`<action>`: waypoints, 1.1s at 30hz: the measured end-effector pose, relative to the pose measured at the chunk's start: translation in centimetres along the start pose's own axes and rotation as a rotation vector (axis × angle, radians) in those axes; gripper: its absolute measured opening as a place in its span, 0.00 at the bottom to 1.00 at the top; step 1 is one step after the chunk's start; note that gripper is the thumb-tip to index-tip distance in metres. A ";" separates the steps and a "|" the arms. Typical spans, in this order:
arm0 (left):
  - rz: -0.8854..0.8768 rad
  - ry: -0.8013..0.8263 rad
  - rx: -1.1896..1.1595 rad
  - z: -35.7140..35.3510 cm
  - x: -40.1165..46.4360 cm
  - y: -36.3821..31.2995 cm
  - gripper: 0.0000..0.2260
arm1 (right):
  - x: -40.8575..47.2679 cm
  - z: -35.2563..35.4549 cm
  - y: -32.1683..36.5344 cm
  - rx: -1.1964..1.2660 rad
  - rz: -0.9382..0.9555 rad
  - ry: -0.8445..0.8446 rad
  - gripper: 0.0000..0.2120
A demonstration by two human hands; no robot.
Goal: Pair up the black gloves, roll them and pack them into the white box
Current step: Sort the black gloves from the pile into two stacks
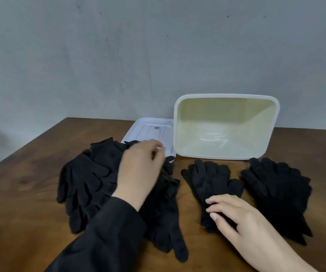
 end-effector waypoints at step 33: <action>0.565 0.185 -1.590 -1.1 1.1 -1.6 0.20 | -0.7 2.3 0.4 0.229 -0.133 -0.167 0.12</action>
Point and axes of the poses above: each hand's wrist, its own x-axis towards the middle knuckle, its own z-axis out of the back of the hand, y = z × x, the point moved 4 cm from there along x, towards the middle knuckle, and after that the axes turned 11 degrees about -x, right-handed, at the moved point
